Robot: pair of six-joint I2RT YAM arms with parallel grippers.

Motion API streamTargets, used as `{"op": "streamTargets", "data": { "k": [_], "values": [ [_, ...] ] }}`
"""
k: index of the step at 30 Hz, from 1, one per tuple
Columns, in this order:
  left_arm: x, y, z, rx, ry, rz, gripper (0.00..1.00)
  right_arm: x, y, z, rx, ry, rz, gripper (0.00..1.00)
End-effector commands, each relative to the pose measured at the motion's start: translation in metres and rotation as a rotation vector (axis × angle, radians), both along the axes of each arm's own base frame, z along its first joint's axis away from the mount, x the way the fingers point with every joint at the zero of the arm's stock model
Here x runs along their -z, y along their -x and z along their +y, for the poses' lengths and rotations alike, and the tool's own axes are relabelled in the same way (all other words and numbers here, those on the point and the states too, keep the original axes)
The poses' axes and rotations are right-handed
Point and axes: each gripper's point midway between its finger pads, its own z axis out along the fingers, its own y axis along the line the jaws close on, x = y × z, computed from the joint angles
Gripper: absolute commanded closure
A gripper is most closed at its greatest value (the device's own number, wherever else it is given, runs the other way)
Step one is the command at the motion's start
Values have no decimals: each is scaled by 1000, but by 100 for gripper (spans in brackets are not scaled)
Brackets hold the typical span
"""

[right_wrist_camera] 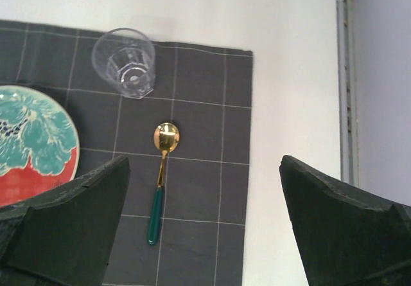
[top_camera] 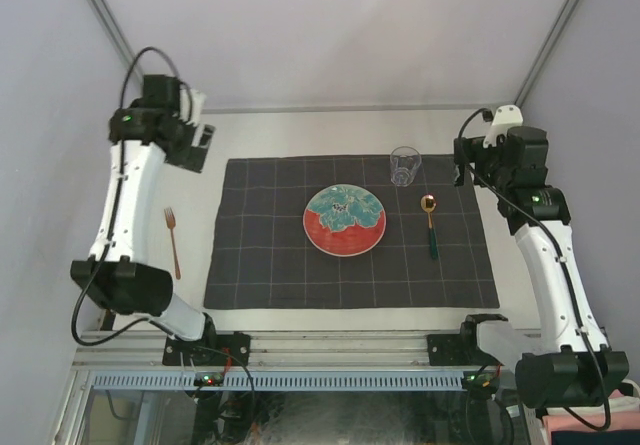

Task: Set the dinner table for one person
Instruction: Adjust the spoon with the napkin, then pick up the fork at the center of the board.

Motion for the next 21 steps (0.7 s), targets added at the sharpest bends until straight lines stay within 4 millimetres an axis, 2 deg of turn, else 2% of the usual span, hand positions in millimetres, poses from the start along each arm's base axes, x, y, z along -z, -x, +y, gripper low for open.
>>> {"op": "streamTargets", "data": {
  "k": [1, 4, 8, 10, 16, 21],
  "values": [
    [51, 46, 23, -182, 203, 196, 5, -5, -5, 7, -66, 45, -2, 0],
    [85, 54, 39, -240, 221, 234, 8, -4, -16, 5, -75, 68, -10, 0],
    [124, 63, 39, -331, 332, 296, 8, -8, -34, 10, -127, 134, -8, 0],
    [139, 66, 41, -359, 335, 304, 10, -18, -44, 11, -131, 144, -18, 0],
    [151, 67, 61, -439, 271, 227, 10, -26, -63, 21, -178, 171, 6, 0],
    [166, 82, 77, -550, 232, 224, 11, -19, -72, 41, -230, 167, 23, 0]
  ]
}}
